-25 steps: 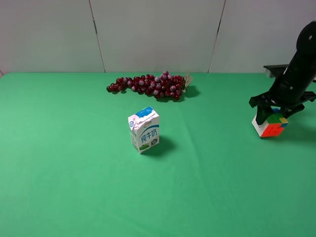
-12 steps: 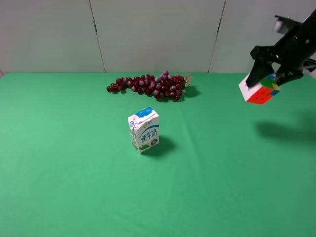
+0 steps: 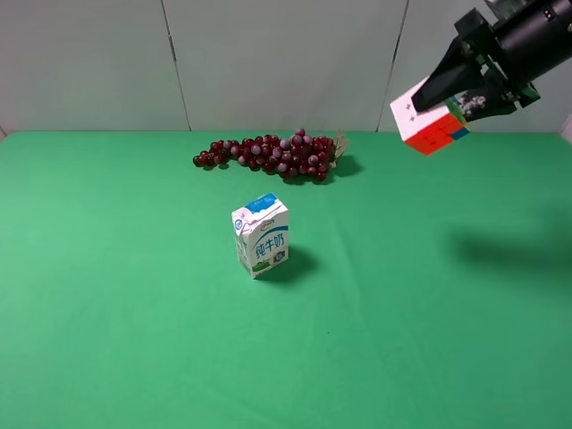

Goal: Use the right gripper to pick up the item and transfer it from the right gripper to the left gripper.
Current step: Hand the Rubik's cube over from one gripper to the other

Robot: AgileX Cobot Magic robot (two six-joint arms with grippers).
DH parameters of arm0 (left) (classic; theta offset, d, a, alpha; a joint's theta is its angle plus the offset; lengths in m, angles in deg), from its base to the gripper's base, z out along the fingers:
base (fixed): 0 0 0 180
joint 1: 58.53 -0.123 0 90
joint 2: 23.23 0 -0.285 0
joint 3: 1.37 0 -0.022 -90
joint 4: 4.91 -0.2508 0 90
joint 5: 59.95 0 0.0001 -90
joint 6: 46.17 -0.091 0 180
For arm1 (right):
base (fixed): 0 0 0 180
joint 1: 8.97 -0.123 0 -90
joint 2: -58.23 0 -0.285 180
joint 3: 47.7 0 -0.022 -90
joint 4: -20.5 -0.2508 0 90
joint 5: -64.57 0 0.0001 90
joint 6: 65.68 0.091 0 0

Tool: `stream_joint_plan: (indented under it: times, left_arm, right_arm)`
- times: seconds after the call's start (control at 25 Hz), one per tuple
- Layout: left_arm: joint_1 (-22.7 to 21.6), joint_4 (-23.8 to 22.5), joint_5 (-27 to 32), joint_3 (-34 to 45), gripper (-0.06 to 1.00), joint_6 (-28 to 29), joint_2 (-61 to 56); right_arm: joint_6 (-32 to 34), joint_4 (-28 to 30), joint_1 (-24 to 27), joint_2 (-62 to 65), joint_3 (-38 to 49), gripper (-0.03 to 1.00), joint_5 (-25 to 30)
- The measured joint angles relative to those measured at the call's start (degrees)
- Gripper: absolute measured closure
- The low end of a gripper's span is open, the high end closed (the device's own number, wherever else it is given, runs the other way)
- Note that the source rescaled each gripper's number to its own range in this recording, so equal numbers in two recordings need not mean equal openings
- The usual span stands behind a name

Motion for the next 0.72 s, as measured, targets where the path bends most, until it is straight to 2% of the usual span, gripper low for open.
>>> stream_joint_plan:
  times: [0.12, 0.36, 0.72]
  left_arm:
    - [0.0, 0.0, 0.0, 0.0, 0.17, 0.0, 0.0]
    - [0.0, 0.0, 0.0, 0.0, 0.17, 0.0, 0.0]
    - [0.0, 0.0, 0.0, 0.0, 0.17, 0.0, 0.0]
  right_arm:
    - [-1.6, -3.1, 0.0, 0.0, 0.0, 0.93, 0.2]
    - [-1.9, -3.7, -0.7, 0.1, 0.0, 0.93, 0.2]
    - [-2.9, -2.8, -12.0, 0.1, 0.0, 0.93, 0.2]
